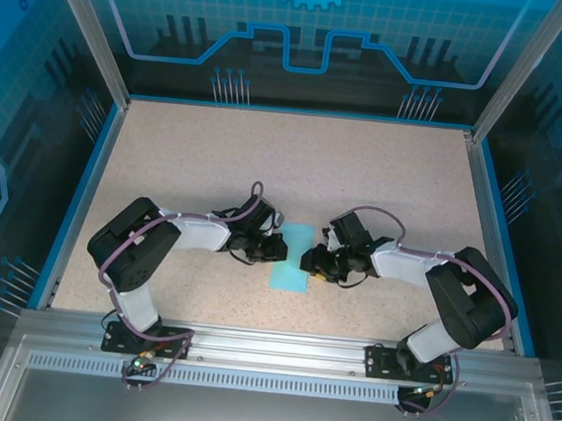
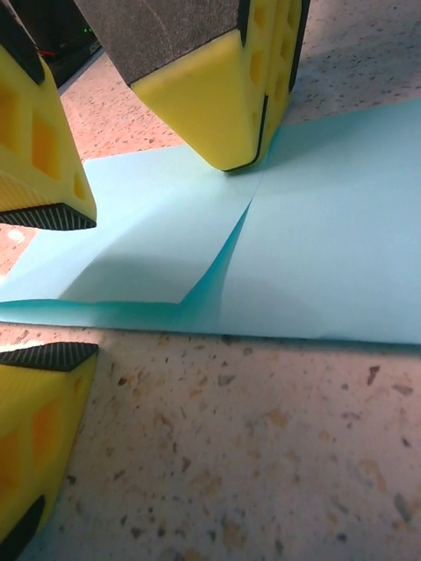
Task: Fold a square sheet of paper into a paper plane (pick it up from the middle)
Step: Turn over the paper at the center of the table.
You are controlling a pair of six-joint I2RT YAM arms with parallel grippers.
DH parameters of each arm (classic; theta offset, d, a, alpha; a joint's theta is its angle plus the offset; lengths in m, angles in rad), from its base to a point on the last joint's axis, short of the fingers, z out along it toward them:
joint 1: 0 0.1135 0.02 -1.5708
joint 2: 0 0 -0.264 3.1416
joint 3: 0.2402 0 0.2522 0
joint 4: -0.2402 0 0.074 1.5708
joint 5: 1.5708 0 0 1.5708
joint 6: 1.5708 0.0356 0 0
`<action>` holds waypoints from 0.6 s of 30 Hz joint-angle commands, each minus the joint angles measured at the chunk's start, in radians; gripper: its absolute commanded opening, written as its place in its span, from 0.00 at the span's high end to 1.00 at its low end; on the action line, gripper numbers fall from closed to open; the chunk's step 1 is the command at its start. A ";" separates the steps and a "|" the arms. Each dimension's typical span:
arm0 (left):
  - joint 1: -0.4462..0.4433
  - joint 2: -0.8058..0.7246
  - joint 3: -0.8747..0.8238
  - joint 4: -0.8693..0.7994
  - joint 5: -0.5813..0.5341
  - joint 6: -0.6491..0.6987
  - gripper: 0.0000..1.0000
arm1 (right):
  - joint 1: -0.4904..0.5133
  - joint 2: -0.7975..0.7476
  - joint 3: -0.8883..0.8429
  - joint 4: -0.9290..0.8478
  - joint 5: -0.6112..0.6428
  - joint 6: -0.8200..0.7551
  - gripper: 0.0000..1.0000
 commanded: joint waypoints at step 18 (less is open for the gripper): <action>-0.002 0.009 0.005 -0.045 -0.023 0.035 0.88 | -0.008 0.070 -0.014 0.141 -0.106 0.054 0.69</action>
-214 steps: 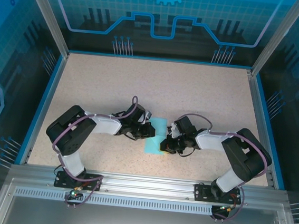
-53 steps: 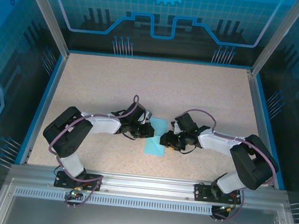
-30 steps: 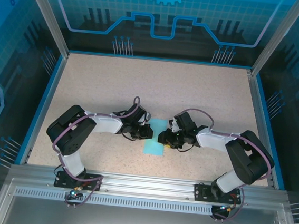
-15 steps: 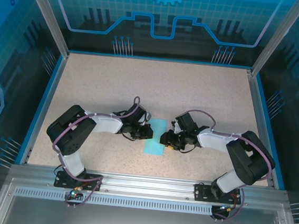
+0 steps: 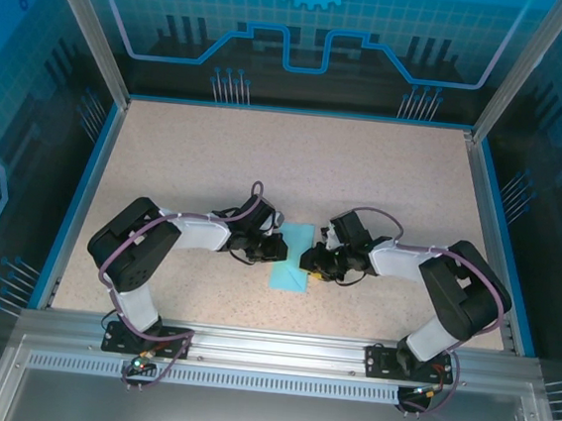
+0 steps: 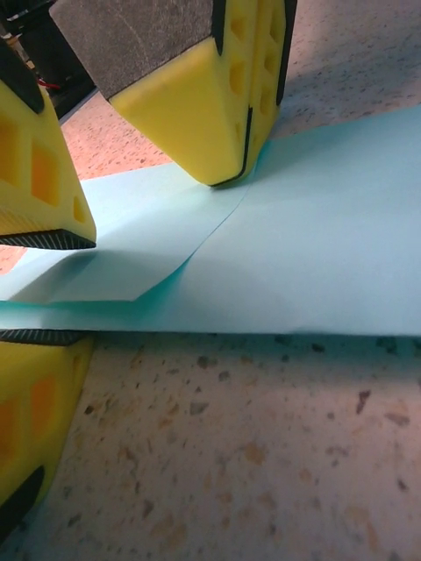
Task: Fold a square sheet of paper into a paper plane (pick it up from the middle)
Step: Turn over the paper at the center of the table.
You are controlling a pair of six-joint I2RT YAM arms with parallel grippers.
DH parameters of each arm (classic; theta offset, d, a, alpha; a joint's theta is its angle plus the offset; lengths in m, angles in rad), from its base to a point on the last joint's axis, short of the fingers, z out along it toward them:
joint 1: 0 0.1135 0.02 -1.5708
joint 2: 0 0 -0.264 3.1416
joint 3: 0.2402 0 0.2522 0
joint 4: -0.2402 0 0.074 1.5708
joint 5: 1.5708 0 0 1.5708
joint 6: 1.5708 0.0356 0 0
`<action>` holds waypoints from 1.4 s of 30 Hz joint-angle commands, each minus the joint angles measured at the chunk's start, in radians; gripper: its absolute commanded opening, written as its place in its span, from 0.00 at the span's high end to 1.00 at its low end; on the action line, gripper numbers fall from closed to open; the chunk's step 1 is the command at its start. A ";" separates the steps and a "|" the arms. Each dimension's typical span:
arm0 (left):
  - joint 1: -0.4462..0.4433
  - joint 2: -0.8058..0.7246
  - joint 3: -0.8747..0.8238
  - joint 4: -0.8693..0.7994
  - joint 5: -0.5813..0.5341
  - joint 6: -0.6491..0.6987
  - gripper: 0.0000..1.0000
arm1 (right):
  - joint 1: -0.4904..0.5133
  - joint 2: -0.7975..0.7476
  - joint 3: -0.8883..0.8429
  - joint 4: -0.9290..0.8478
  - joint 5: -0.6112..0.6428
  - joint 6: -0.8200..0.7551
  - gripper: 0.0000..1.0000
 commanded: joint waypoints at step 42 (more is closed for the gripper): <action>0.034 -0.763 -0.207 -0.242 -0.574 -0.068 0.62 | 0.238 0.073 0.778 -1.465 1.048 0.017 0.95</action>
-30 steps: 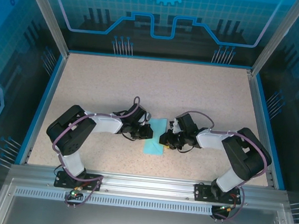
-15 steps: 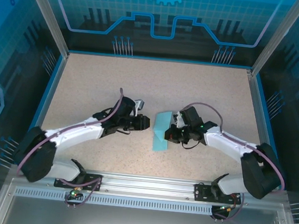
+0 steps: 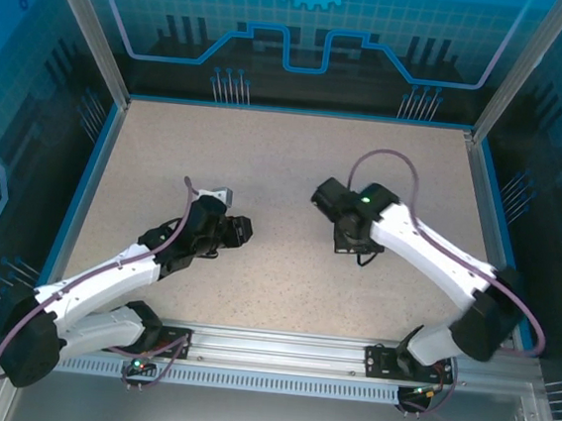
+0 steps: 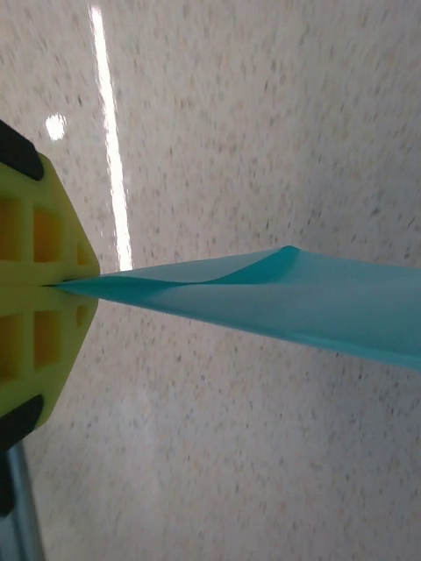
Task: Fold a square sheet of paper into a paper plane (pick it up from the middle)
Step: Turn over the paper at the center of the table.
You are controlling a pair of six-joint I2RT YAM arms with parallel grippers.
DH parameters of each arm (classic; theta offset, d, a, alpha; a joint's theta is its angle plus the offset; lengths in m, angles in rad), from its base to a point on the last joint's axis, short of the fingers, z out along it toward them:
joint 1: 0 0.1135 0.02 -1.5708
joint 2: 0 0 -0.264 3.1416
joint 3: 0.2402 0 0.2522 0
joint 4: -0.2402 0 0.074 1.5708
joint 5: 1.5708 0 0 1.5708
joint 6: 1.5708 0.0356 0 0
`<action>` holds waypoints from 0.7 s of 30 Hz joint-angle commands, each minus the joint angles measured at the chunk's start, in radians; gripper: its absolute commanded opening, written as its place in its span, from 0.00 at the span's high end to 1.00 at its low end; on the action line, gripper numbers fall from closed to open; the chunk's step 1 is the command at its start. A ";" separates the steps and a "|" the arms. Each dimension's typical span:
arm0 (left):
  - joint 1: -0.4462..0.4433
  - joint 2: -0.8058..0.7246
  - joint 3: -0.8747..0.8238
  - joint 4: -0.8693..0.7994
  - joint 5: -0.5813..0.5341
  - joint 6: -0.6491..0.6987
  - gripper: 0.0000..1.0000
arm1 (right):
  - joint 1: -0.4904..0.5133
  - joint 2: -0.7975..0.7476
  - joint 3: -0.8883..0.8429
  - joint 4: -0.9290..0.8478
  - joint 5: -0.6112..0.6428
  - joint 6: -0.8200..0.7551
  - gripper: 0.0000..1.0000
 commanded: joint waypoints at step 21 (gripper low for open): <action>0.040 -0.126 0.034 -0.144 -0.067 0.014 0.53 | 0.046 0.279 0.015 0.553 -0.559 -0.106 0.58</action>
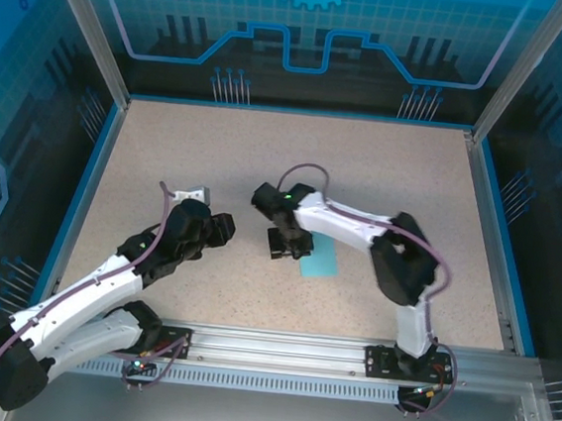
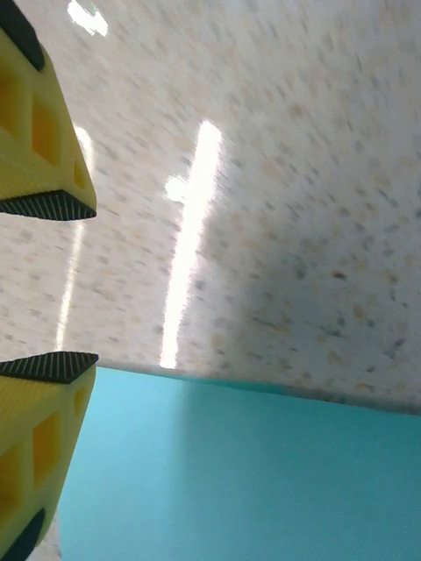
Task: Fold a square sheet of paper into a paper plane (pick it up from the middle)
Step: Turn over the paper at the center of the table, then third fold the triangle at the center of the table.
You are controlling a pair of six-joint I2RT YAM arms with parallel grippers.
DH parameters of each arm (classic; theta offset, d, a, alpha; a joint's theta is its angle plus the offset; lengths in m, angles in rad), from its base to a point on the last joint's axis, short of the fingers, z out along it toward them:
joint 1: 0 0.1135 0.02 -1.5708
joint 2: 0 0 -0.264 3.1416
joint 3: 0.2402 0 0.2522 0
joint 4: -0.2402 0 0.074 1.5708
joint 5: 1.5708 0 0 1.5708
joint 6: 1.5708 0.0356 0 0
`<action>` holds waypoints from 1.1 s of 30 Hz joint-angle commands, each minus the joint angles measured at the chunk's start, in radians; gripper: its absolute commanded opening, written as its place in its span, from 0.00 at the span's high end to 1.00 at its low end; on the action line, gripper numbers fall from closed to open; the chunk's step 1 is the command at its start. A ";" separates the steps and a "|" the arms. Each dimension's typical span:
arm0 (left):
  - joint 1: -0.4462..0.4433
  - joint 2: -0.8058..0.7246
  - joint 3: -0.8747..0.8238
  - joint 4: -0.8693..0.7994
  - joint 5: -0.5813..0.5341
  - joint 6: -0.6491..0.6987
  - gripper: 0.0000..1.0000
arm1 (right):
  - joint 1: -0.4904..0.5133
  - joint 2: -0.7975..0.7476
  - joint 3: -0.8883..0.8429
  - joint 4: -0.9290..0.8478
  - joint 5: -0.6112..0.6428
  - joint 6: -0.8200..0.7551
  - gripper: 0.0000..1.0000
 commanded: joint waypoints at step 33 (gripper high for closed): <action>0.005 0.787 0.452 0.170 0.594 0.001 0.65 | -0.213 -0.342 -0.716 0.869 -0.360 0.307 0.83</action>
